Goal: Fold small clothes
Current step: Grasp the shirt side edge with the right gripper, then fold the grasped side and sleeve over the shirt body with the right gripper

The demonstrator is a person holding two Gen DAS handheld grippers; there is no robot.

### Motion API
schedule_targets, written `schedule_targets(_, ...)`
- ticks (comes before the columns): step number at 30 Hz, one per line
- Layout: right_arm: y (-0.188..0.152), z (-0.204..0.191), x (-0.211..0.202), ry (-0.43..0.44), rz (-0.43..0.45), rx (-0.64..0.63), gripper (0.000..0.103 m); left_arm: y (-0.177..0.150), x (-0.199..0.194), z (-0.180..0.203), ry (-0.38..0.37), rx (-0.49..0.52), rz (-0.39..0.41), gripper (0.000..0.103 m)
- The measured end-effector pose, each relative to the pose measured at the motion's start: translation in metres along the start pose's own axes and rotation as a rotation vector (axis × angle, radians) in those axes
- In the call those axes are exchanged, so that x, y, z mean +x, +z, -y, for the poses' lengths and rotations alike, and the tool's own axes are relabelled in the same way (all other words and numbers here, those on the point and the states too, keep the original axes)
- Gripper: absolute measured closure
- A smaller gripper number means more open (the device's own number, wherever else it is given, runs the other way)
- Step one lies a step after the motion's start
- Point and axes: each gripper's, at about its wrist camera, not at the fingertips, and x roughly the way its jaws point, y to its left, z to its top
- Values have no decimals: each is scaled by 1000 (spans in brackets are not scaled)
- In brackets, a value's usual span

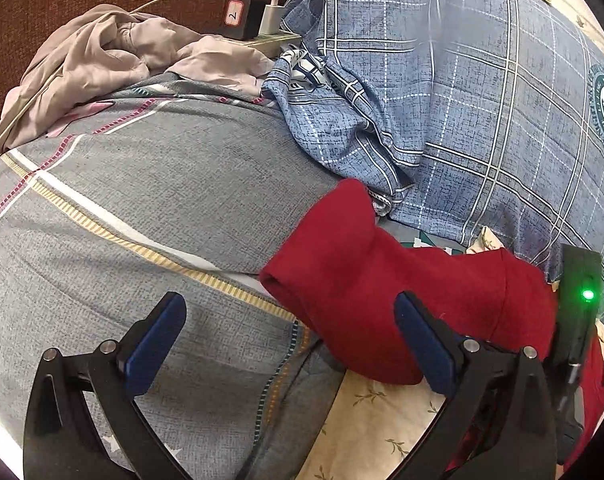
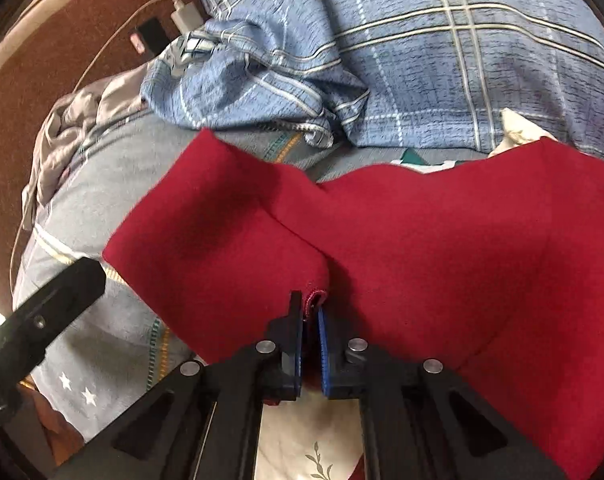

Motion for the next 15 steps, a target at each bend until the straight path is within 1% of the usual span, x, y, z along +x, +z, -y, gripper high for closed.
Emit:
schedule_targets(3,-1,-5,-30,-31,75,-29,98,1,-3,-5,5,-21,18,0)
schedule_targets(5,-1,-2,-57,-42,130,-30,98,2,-5,-7,6,-33,26,0)
schedule_targets(6,2,5,-79,-51,163,-22,98,2,-5,-8,5,-39,27,0)
schedule_targets(7,3,10,-90,-56,182,-15,98,1,-4,-8,3,-41,26,0)
schedule_targets(8,5,21,-114,-73,217,0,98,1,-4,-7,1,-38,23,0)
schedule_targets(11,14,47,-157,-145,274,31,98,-2,-3,-2,-1,-20,18,0)
schedule_targets(12,14,62,-179,-176,301,48,98,-3,-3,1,-4,-14,17,0)
schedule_targets(14,12,81,-201,-245,319,65,98,-6,-3,6,-8,4,17,0)
schedule_targets(15,8,97,-217,-299,330,81,98,-8,-3,11,-11,19,15,0)
